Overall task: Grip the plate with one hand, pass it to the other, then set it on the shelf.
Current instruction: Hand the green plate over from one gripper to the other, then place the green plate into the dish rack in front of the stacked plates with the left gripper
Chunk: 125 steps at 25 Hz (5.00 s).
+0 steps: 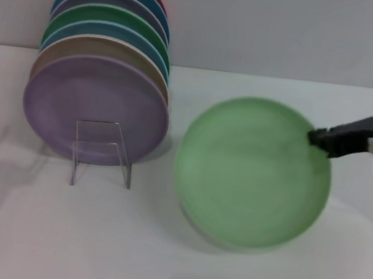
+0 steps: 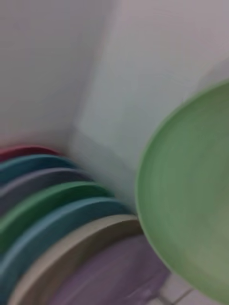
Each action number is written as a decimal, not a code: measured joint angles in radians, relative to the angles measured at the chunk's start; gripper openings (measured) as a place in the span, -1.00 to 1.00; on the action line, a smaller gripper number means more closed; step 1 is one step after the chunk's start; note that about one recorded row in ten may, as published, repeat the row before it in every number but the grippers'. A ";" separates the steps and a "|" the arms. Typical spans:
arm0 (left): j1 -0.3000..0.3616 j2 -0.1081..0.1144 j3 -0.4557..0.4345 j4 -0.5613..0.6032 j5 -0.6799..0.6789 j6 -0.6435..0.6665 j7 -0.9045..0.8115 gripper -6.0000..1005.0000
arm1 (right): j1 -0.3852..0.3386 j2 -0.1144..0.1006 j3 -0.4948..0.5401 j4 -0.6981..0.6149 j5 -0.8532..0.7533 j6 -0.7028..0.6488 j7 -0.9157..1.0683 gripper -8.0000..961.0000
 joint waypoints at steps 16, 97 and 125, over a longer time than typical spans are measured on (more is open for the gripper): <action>0.013 0.486 0.013 -1.185 0.372 -1.178 -0.375 0.60 | -0.225 0.006 -0.021 -0.106 0.397 -0.335 -0.547 -0.95; -0.060 -0.050 -0.495 -1.355 -0.303 -2.478 1.002 -0.85 | -0.242 0.000 -0.085 -0.083 0.664 -0.202 -0.867 -0.93; 0.071 -0.037 0.078 -1.324 -0.338 -1.472 1.809 -0.84 | -0.209 0.004 0.577 -0.783 1.161 0.165 -1.092 0.24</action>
